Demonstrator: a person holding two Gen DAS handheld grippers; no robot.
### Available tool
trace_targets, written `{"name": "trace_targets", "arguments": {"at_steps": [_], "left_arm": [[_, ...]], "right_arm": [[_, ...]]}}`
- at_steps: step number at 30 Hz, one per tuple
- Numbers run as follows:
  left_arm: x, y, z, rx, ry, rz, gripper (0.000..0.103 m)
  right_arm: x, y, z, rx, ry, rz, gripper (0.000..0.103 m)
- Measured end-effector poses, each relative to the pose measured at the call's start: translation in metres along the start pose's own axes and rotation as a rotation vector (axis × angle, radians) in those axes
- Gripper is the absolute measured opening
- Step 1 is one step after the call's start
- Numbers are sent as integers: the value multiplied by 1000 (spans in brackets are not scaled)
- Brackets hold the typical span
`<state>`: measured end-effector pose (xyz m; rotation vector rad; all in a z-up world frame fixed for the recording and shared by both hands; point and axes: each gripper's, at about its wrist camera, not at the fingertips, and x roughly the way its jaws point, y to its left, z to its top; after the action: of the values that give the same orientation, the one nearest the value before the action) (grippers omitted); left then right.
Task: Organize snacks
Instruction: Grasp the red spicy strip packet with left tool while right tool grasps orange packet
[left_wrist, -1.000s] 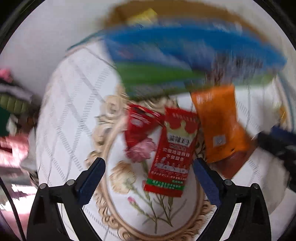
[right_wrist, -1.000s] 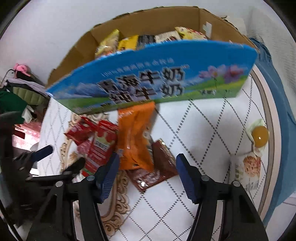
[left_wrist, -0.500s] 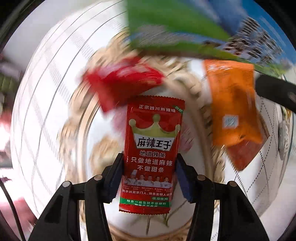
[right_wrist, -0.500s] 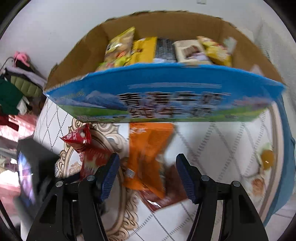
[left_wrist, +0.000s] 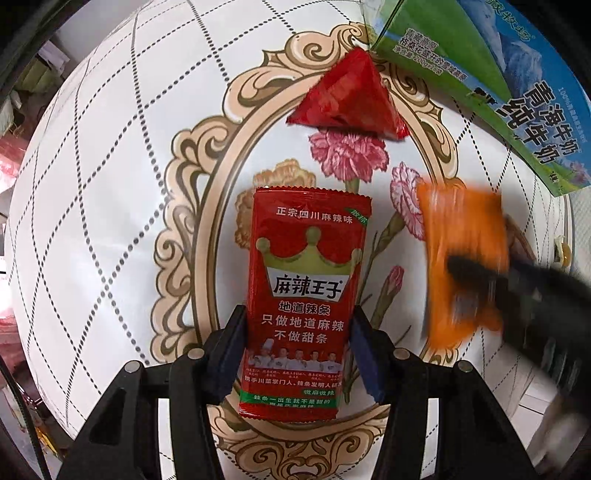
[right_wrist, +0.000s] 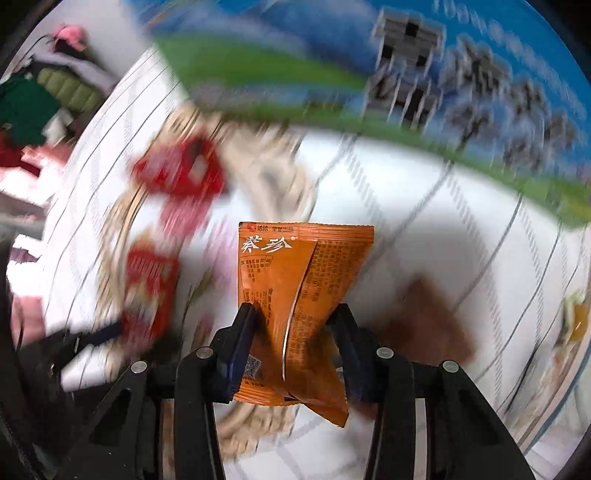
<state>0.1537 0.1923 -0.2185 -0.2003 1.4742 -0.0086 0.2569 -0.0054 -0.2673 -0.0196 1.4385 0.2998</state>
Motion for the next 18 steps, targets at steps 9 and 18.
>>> {"name": "trace_targets", "arguments": {"at_steps": [9, 18], "left_arm": [[10, -16, -27, 55, 25, 30, 56], [17, -55, -12, 117, 46, 96, 59]], "right_arm": [[4, -25, -67, 60, 57, 55, 46], [-16, -39, -76, 170, -39, 19, 64]]}}
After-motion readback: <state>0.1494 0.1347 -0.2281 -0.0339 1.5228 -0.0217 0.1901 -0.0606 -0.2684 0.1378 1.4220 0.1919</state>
